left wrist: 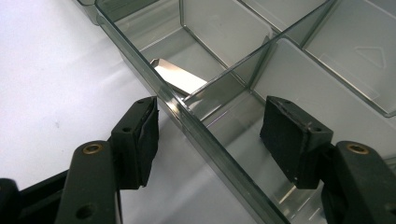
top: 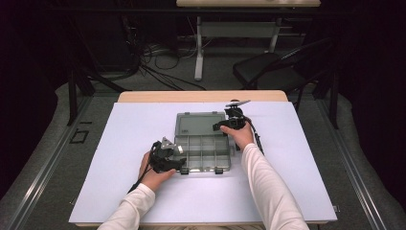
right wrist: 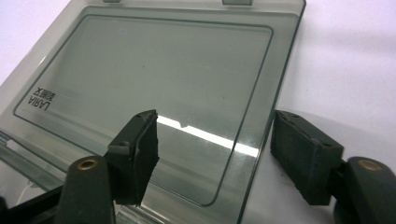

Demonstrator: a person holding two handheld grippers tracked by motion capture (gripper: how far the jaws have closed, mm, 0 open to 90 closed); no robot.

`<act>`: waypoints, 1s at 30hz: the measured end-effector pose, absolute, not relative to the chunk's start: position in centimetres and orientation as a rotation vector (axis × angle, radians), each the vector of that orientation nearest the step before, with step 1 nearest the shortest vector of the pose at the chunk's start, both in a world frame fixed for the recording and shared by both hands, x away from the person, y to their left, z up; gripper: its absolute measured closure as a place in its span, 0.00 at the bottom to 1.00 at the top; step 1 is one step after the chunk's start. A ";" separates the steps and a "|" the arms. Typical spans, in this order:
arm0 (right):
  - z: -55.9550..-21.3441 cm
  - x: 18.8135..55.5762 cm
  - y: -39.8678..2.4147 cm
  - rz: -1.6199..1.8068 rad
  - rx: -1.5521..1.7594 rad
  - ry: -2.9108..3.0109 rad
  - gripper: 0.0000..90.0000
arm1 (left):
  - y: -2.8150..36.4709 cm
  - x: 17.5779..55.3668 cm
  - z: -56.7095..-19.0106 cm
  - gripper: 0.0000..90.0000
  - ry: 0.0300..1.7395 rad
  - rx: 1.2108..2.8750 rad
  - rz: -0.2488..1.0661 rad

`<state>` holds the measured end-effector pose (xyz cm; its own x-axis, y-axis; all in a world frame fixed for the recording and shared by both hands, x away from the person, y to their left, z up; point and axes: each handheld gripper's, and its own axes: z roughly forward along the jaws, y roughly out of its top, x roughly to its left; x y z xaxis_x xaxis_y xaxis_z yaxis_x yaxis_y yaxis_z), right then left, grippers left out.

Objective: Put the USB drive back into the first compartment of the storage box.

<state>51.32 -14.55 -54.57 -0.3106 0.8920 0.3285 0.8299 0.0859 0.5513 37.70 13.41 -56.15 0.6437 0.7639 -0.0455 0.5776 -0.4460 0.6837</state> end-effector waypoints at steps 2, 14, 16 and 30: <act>-54.5 51.3 -14.6 1.039 1.803 2.251 0.38 | 13.4 37.7 -56.1 0.41 1.039 2.182 0.354; -54.3 51.4 -15.3 1.077 1.835 2.234 0.49 | 13.4 37.7 -56.1 0.41 1.037 2.187 0.344; -54.1 51.4 -15.4 1.083 1.819 2.229 0.51 | 13.4 37.7 -56.1 0.41 1.039 2.186 0.344; -52.8 50.9 -16.2 1.133 1.721 2.220 0.63 | 13.5 37.7 -56.1 0.42 1.038 2.186 0.343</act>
